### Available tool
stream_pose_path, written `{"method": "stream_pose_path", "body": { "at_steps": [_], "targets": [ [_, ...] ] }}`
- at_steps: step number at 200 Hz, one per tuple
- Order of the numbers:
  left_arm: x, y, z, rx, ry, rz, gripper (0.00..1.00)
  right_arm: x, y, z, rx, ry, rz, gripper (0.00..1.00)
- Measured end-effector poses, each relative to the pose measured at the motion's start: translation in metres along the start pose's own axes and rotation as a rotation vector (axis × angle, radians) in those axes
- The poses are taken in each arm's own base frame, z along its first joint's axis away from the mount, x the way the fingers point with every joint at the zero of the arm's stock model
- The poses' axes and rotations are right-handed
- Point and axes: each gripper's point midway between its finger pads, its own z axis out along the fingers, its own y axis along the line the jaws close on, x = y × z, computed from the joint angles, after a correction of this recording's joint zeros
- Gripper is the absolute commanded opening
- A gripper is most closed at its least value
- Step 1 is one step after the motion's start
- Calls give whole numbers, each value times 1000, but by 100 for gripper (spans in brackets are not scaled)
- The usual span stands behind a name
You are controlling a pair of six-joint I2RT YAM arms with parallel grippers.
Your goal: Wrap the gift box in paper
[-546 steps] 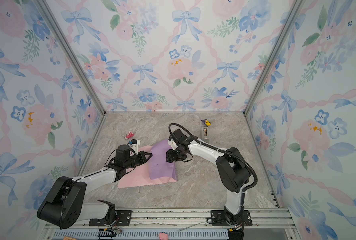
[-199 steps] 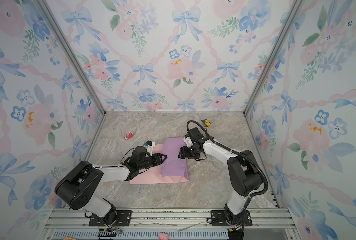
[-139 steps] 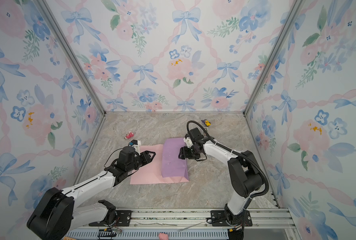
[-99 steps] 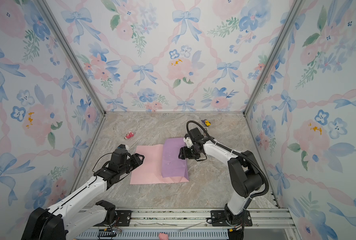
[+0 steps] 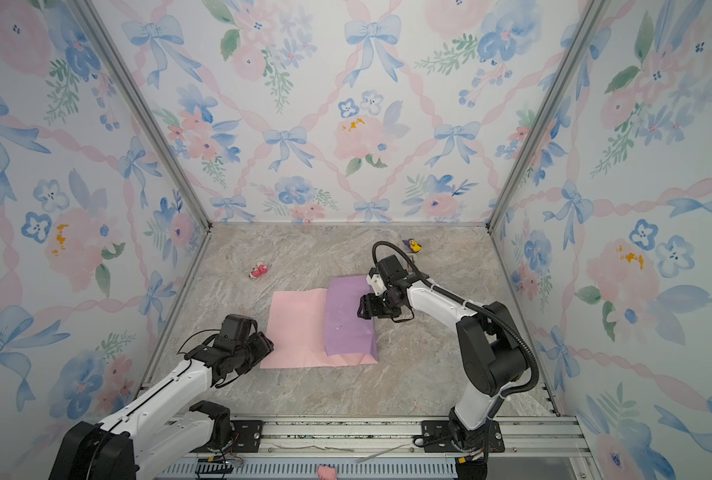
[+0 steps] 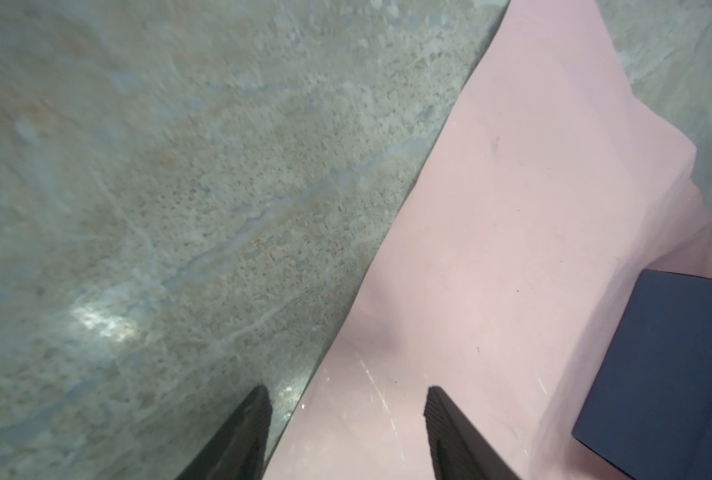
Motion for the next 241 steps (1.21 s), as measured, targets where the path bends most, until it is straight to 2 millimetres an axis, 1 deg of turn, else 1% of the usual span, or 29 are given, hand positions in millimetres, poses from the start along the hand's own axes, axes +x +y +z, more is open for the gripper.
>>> {"method": "stream_pose_path", "body": {
  "at_steps": [35, 81, 100, 133, 149, 206, 241],
  "targets": [
    [4, -2, -1, 36, 14, -9, 64, 0, 0, 0, -1, 0, -1, 69],
    [24, -14, -6, 153, 102, -22, 67, 0, 1, 0, -1, 1, -2, 69],
    [31, -17, -8, 208, 116, -30, 67, 1, 2, 0, -2, 2, -4, 69],
    [38, -32, -6, 355, 140, -79, 67, 1, 3, 1, -3, 3, -8, 69],
    [41, -37, -7, 392, 158, -88, 68, 1, 3, 1, -3, 3, -8, 69],
    [45, -35, -10, 389, 176, -92, 69, 1, 3, 1, -2, 3, -8, 69],
    [39, -24, -13, 268, 169, -85, 71, 1, 3, 1, 2, 1, -10, 69]
  ]
}}
